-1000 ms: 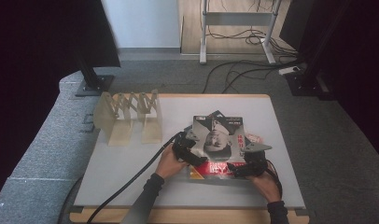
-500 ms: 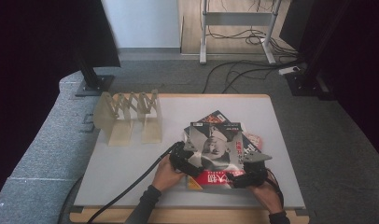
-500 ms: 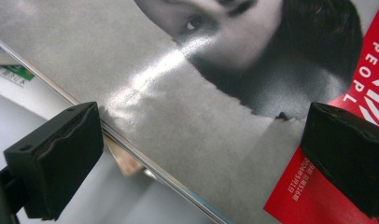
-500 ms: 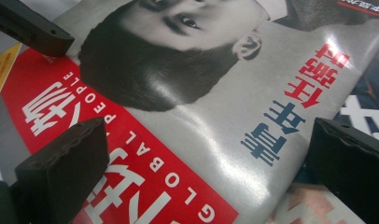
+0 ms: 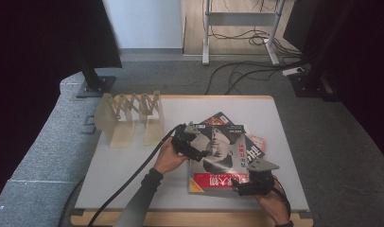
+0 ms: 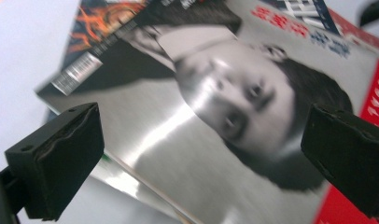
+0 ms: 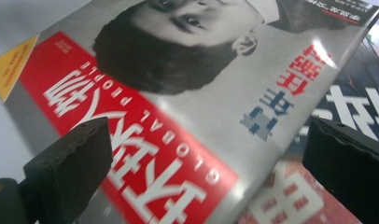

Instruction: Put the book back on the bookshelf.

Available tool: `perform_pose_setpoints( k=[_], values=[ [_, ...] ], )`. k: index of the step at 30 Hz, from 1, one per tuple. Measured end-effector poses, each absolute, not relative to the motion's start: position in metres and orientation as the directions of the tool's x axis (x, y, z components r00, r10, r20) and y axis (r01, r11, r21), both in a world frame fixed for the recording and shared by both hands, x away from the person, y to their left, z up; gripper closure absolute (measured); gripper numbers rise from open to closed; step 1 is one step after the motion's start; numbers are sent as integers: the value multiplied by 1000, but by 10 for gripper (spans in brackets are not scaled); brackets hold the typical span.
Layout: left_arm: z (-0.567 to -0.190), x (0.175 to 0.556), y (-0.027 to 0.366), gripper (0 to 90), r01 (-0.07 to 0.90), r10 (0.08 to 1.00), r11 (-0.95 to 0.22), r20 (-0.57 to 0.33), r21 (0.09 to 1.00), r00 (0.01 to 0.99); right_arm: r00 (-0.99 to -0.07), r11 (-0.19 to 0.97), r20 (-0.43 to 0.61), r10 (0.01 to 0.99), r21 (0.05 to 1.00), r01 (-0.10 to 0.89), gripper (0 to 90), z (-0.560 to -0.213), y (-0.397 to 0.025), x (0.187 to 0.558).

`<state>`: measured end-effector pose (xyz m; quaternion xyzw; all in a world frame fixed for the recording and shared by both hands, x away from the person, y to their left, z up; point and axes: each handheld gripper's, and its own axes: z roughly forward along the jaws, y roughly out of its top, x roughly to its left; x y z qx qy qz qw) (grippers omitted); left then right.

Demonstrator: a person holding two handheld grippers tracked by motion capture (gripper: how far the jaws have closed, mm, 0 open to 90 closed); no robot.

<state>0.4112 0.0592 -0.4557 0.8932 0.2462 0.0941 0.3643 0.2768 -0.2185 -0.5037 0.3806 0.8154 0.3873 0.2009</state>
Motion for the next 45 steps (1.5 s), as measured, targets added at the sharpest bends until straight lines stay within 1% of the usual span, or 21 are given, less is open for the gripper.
perform_pose_setpoints(
  k=[3,6,11,17,21,26,30,33,37,45],
  values=[
    [-455,423,56,0,367,507,-623,-1,690,862,-628,408,-33,778,786,465,11,-504,-220,272],
    [-455,442,47,0,371,499,-628,-12,684,867,-632,411,-34,774,787,461,13,-504,-222,261],
    [-454,457,36,0,332,464,-681,35,653,885,-631,409,-34,775,788,460,16,-504,-224,253],
    [-458,483,24,0,331,437,-675,-3,659,899,-632,409,-35,775,789,458,17,-508,-225,243],
    [-467,494,18,0,336,427,-688,-14,643,904,-626,408,-33,779,785,466,16,-513,-226,236],
    [-482,501,16,0,361,440,-680,-40,638,897,-618,403,-38,785,789,463,16,-517,-228,230],
    [-491,502,15,0,362,427,-697,-48,619,903,-615,409,-46,787,785,465,25,-522,-228,229],
    [-492,501,15,0,362,431,-690,-46,626,901,-611,410,-52,790,786,463,38,-524,-229,230],
    [-493,499,16,0,362,435,-685,-44,632,899,-604,409,-56,795,786,465,76,-526,-231,230],
    [-494,495,24,0,374,452,-673,-46,638,891,-600,421,-78,796,784,456,76,-526,-233,231]
  ],
)
